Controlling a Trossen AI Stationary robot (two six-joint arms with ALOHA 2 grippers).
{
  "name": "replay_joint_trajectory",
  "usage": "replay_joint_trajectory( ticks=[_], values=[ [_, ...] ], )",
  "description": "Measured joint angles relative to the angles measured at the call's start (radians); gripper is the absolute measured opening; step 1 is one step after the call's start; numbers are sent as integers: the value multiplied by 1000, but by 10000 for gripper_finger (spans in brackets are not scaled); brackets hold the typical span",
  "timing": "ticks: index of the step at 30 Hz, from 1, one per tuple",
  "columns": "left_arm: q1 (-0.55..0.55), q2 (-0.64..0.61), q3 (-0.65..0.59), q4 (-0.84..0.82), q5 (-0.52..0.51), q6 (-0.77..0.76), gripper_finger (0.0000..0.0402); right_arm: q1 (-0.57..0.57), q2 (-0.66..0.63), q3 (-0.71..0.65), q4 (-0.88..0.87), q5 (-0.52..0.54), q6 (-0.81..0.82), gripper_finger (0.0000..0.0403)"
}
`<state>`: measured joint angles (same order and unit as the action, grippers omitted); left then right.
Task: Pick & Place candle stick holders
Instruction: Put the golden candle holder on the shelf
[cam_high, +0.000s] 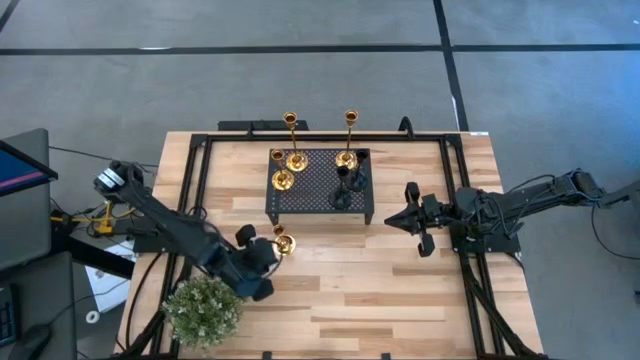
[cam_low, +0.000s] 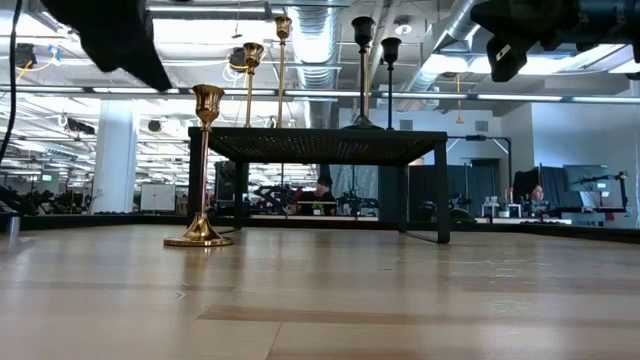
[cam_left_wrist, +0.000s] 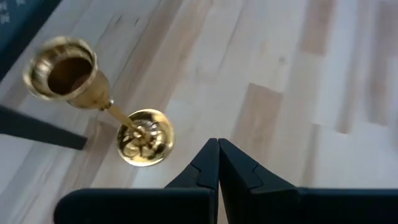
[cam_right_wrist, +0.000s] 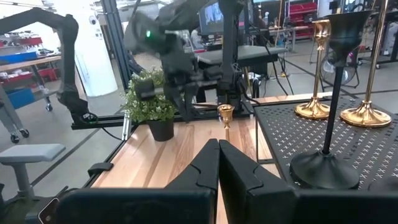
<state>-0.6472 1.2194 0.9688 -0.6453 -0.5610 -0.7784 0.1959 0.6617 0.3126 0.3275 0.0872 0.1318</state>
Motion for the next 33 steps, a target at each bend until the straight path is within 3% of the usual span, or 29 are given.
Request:
replay_joint_trajectory(
  ticks=[7,11,14,20,25,33],
  values=[
    [0,116,0,-1,-80,-41,3,-2,0,0,4,0,-10,0],
    [-6,143,-2,-3,-186,-69,3,-2,0,0,4,0,-10,0],
    [-13,142,-42,0,-253,-99,3,-2,0,0,4,0,-10,0],
    [-43,89,-159,7,-279,-253,2,-3,0,0,4,0,-10,0],
    [-60,50,-207,60,-379,-250,3,-2,0,0,20,0,-10,0],
    [-58,30,-321,185,-435,-248,3,-2,0,0,27,0,-10,0]
  ],
)
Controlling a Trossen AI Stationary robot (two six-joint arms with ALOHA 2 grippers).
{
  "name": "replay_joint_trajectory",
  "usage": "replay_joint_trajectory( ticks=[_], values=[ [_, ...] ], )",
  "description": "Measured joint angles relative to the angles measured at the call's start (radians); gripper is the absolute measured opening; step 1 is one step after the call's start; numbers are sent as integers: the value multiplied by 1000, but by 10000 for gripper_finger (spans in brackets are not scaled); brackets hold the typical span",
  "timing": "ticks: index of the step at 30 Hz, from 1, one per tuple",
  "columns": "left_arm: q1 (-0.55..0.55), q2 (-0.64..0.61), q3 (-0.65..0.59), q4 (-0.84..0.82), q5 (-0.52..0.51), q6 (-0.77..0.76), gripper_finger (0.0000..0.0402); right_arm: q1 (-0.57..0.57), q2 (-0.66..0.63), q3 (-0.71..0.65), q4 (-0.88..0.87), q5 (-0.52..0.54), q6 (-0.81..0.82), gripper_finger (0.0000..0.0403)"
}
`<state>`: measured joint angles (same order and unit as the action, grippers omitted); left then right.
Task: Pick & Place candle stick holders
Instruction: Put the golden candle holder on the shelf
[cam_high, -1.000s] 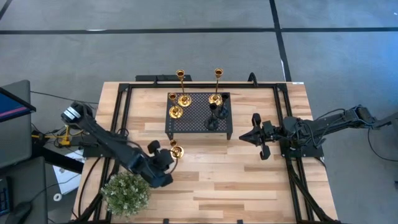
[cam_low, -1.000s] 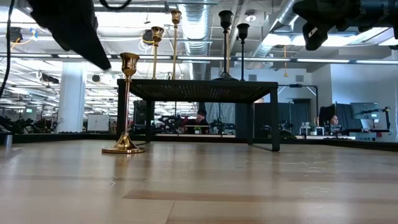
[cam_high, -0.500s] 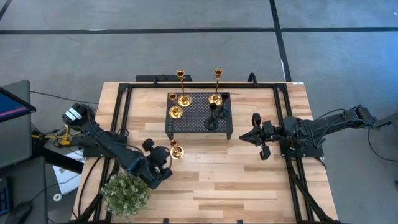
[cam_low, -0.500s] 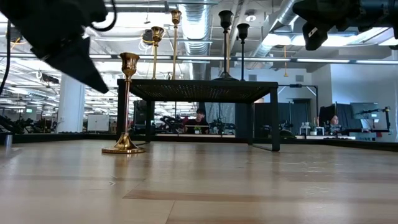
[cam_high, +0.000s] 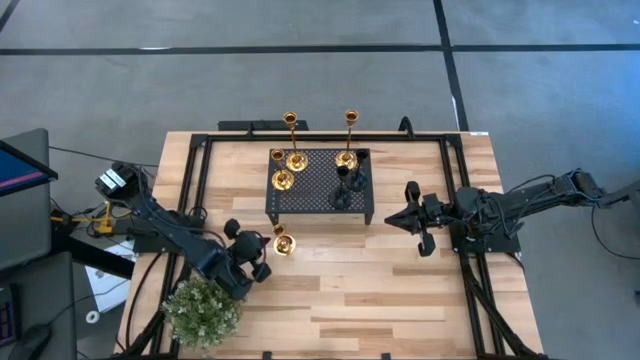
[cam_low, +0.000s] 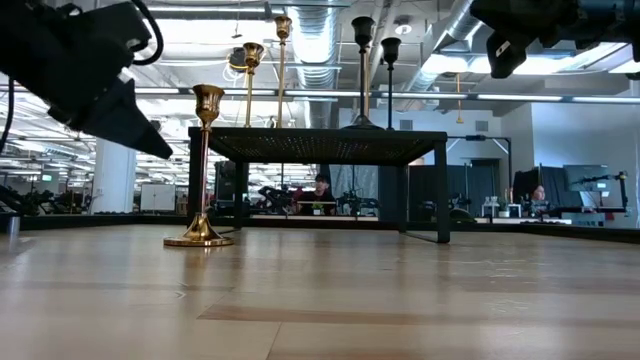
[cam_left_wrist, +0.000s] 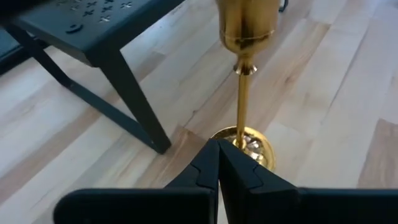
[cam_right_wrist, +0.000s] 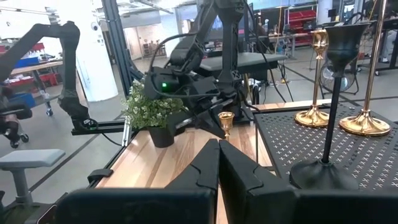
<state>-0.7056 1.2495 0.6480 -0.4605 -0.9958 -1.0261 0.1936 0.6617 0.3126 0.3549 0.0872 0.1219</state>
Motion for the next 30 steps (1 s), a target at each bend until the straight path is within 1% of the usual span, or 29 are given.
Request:
replay_joint_trajectory(
  ticks=[5,13,15,18,26,30],
  values=[
    [0,0,-28,56,-6,0,6,0,0,0,-1,0,0,0],
    [0,0,-29,59,3,3,7,0,0,0,-2,0,0,0],
    [0,0,-29,59,19,46,8,0,0,0,-2,0,0,0],
    [0,0,-29,67,38,62,8,0,0,0,-3,0,0,0],
    [45,0,-29,140,39,66,8,0,0,0,-3,0,0,0],
    [73,0,-29,143,71,77,8,0,0,0,-6,0,0,0]
  ],
)
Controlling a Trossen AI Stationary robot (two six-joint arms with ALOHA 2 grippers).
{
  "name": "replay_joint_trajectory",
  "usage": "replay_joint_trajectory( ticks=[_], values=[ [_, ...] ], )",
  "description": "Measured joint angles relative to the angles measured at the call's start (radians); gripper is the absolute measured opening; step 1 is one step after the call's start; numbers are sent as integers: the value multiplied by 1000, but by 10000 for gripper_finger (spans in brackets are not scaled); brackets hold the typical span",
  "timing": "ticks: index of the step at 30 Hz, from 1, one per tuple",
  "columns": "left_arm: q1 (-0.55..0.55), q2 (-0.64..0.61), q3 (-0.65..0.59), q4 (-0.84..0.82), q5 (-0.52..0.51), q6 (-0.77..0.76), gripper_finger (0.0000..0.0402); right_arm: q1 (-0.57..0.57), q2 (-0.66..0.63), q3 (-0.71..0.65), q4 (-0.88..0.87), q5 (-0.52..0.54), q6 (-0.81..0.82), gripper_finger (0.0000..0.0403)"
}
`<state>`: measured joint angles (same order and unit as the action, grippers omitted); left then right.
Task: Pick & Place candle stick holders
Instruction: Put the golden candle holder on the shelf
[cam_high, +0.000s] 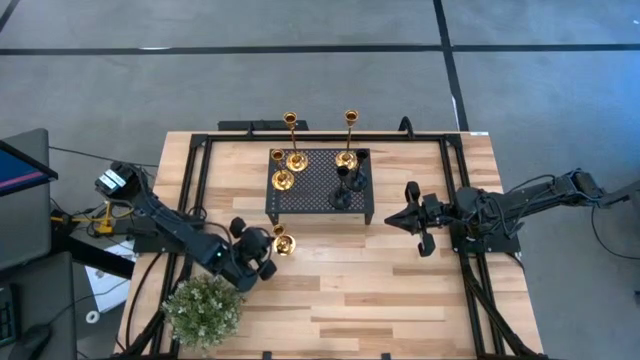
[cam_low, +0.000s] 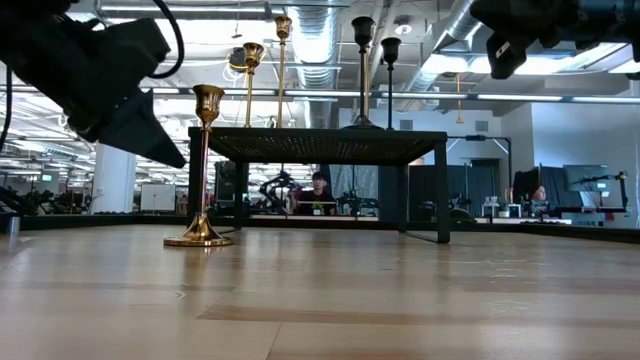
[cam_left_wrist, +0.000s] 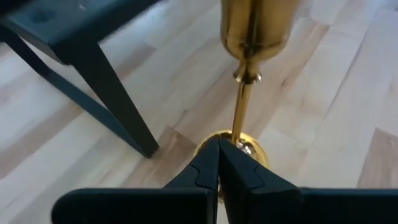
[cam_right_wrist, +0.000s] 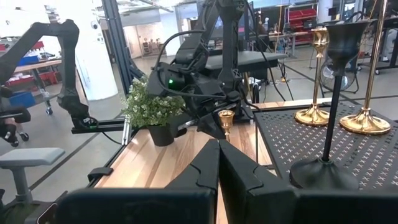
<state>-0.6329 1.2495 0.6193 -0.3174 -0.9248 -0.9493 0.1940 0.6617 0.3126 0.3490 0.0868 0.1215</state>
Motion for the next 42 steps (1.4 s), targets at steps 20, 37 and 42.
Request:
replay_joint_trajectory(
  ticks=[20,37,42],
  values=[
    [23,14,0,74,71,61,146,-1,0,0,-24,0,0,0],
    [81,54,-1,200,-36,175,196,0,0,0,-22,0,0,0],
    [103,54,-1,210,-22,175,200,0,0,0,-22,0,0,0]
  ],
)
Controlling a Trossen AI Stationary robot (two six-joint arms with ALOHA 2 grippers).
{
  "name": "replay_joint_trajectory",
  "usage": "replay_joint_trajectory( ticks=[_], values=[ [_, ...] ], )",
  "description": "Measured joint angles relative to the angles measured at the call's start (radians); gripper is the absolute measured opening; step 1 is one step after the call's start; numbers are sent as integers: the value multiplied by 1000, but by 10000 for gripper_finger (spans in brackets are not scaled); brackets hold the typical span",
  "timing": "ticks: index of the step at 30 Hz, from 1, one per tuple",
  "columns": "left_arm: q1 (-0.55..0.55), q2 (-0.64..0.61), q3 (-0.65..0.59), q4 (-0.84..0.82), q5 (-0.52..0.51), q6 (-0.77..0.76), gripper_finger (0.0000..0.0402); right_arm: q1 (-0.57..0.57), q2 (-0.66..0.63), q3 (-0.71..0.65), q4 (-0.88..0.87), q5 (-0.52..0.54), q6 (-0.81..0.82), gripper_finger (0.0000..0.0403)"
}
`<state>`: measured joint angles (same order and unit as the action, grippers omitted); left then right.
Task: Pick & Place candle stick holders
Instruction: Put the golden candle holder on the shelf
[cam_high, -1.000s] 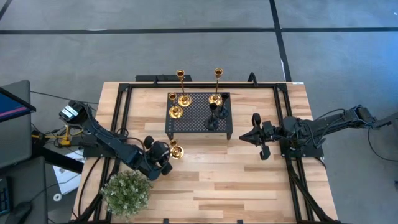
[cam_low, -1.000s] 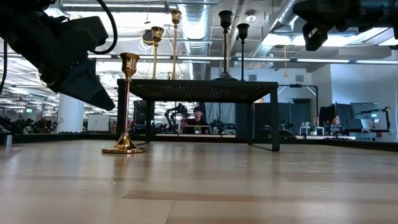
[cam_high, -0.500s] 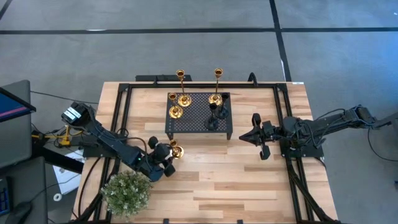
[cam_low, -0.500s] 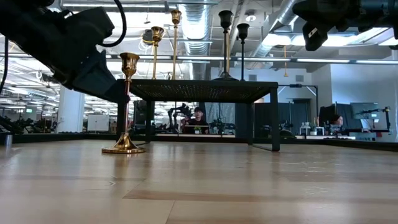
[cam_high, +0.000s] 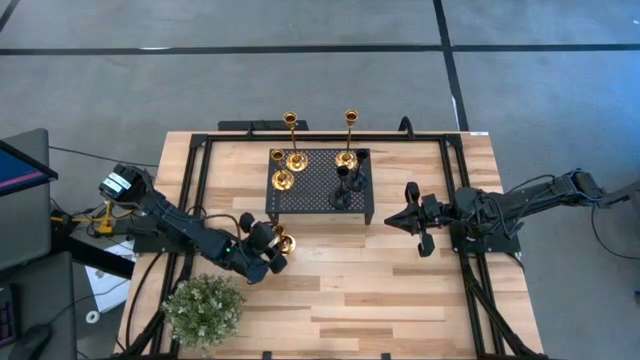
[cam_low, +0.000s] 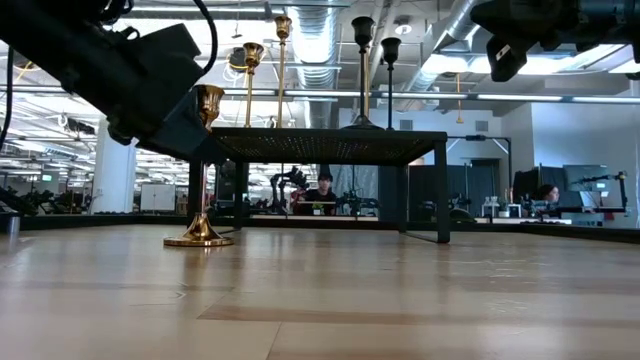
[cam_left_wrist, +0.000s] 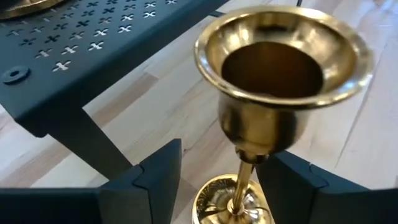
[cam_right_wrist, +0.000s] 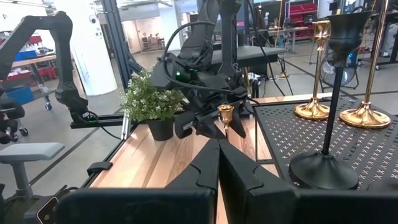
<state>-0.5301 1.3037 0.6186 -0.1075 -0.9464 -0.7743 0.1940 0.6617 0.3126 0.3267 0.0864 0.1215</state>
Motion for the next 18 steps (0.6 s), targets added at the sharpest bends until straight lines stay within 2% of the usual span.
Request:
replay_joint_trajectory(
  ticks=[4,7,18],
  values=[
    [-5,0,0,2,5,0,194,0,0,0,0,0,0,0],
    [-7,0,0,4,27,0,175,0,0,0,0,0,0,0],
    [-7,0,0,10,39,7,47,0,0,0,0,0,0,0]
  ],
)
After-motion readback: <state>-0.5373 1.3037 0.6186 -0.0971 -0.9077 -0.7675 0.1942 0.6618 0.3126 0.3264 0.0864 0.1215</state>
